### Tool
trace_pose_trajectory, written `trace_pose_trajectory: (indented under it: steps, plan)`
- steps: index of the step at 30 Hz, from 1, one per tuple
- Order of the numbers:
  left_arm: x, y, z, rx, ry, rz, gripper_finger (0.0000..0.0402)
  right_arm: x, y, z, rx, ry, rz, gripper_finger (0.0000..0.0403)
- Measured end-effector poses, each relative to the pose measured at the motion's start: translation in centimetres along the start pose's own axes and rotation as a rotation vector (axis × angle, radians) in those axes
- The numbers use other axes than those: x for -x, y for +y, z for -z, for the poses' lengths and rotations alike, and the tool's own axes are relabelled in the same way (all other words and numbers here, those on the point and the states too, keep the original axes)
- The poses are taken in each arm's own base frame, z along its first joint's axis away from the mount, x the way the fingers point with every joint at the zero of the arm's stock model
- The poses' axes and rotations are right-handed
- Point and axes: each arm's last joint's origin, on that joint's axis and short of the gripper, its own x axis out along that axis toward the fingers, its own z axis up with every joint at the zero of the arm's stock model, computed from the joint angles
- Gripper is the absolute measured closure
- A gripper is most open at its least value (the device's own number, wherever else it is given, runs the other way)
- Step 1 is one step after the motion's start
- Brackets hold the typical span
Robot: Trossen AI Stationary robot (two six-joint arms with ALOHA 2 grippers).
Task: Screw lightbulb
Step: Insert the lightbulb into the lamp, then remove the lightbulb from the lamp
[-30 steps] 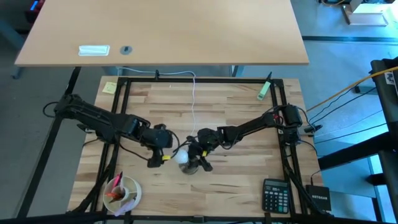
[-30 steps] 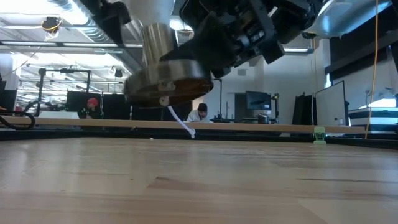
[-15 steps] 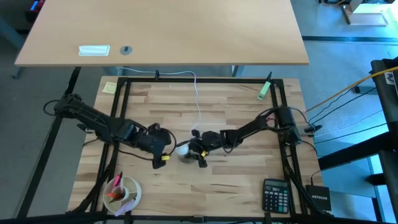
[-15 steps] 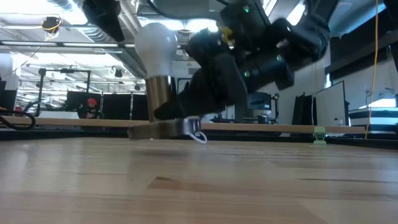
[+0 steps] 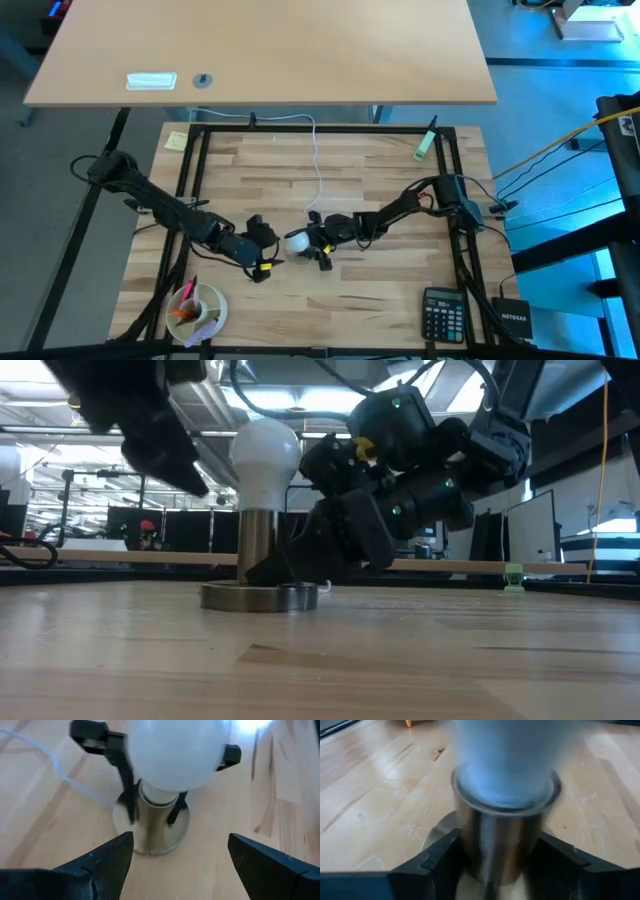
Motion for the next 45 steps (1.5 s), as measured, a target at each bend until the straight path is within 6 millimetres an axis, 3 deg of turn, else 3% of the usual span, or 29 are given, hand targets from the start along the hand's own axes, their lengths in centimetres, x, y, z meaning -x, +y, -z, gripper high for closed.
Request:
trace_pose_trajectory:
  steps: [6, 15, 22, 27, 33, 38, 45]
  plan:
    - [-1.3, 1.5, 2.0, 0.001, -0.061, 0.002, 0.0087, 0.6, 0.0, -0.8, 0.002, 0.032, -0.003, 0.0144]
    - [-3.2, 3.1, 3.5, 0.099, -0.134, 0.013, 0.0087, 3.8, 0.1, -3.7, 0.013, 0.178, -0.017, 0.0139]
    - [-5.6, 2.6, 3.9, -0.061, -0.201, 0.036, 0.0087, 7.5, 0.3, -5.8, -0.008, 0.33, -0.031, 0.0139]
    - [-7.8, 2.6, 4.8, -0.049, -0.219, 0.033, 0.0087, 9.3, 0.2, -7.6, -0.004, 0.3, 0.001, 0.0139]
    - [-9.9, 2.8, 5.0, -0.012, -0.277, 0.035, 0.009, 9.4, 0.1, -8.4, -0.007, 0.239, 0.024, 0.0139]
    - [-11.0, 3.0, 4.6, -0.037, -0.279, 0.008, 0.0127, 9.4, -0.1, -8.8, -0.057, 0.2, 0.07, 0.0139]
    - [-11.2, 3.0, 4.4, -0.071, -0.275, -0.005, 0.0239, 9.6, 0.0, -9.1, -0.148, 0.189, 0.066, 0.0139]
